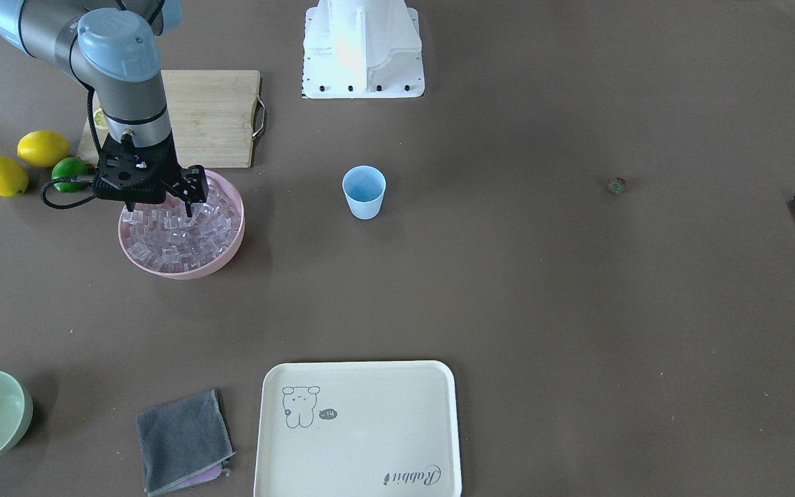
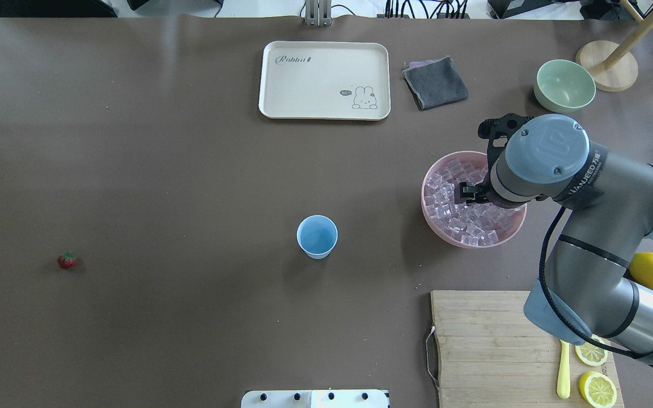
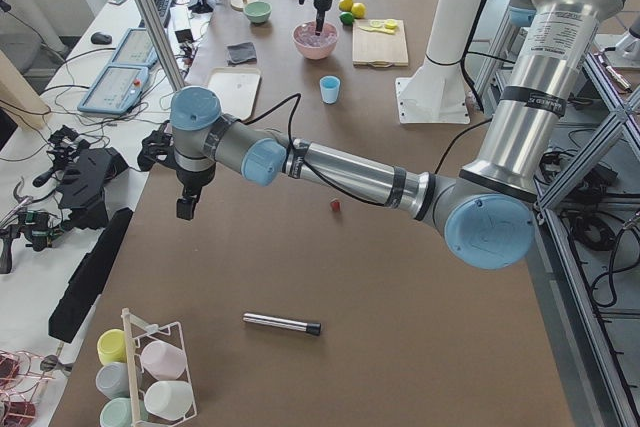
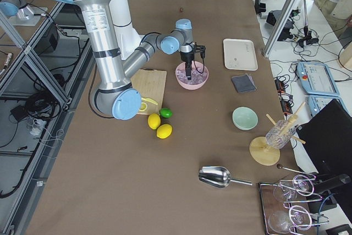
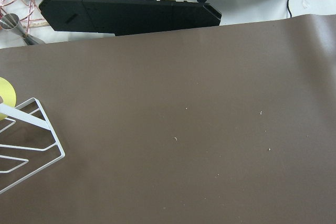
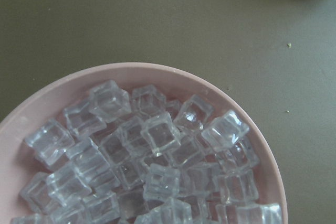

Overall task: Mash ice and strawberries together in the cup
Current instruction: 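Move the right gripper over the pink bowl of ice cubes, then lower the right gripper into the bowl and grasp an ice cube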

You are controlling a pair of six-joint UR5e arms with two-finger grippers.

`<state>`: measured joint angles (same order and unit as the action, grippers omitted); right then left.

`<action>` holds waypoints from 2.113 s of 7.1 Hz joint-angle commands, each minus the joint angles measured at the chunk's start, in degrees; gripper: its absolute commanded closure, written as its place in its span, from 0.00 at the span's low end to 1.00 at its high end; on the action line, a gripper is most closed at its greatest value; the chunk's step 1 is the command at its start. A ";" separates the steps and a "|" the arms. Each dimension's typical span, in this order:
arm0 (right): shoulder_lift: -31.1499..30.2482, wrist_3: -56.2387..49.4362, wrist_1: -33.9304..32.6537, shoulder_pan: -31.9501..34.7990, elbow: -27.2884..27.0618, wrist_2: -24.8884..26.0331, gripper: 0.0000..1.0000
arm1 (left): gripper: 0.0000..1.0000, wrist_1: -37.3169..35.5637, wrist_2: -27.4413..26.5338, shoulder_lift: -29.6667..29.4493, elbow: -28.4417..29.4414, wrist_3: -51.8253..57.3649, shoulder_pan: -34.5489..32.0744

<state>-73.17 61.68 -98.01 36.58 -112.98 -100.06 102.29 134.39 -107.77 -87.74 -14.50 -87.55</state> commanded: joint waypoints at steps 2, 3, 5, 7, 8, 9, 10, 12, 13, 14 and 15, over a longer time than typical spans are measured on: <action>0.30 0.11 -2.62 -1.51 0.65 2.24 0.16 | 0.02 -0.07 0.00 -0.34 0.11 -0.09 0.01; 0.39 0.02 -2.53 -1.86 1.35 2.33 0.16 | 0.02 -0.07 0.00 -0.43 0.11 0.00 -0.08; 1.62 0.10 -2.45 -2.39 1.79 2.33 0.14 | 0.02 -0.07 0.00 -0.60 0.81 0.00 0.01; 1.97 0.02 -2.53 -2.48 1.97 2.33 0.14 | 0.02 0.02 0.00 -0.69 1.25 0.00 0.01; 2.15 0.02 -2.53 -2.39 1.97 2.42 0.14 | 0.02 0.10 0.00 -0.60 1.43 0.00 0.01; 2.85 -0.07 -2.53 -2.31 1.97 3.63 0.17 | 0.02 0.11 0.00 -0.52 1.43 0.00 0.01; 3.46 -0.33 -2.53 -1.87 1.97 3.99 0.21 | 0.02 0.11 0.00 -0.25 1.61 0.00 0.01; 4.00 -0.77 -2.53 -0.90 2.31 4.00 0.20 | 0.02 0.11 0.00 -0.16 2.48 0.00 0.01; 4.00 -0.77 -2.27 -0.99 3.28 4.00 0.20 | 0.02 0.11 0.00 -0.08 2.49 0.00 -0.08; 4.34 -0.77 -2.09 -1.77 4.68 4.17 0.19 | 0.02 0.11 0.00 -0.08 2.49 0.00 0.01; 4.35 -0.77 -2.09 -2.30 5.04 4.26 0.19 | 0.02 0.11 0.00 -0.25 2.49 0.00 0.01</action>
<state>-68.94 60.91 -100.20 34.95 -108.82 -95.93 102.39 134.39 -107.90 -85.28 -14.50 -87.57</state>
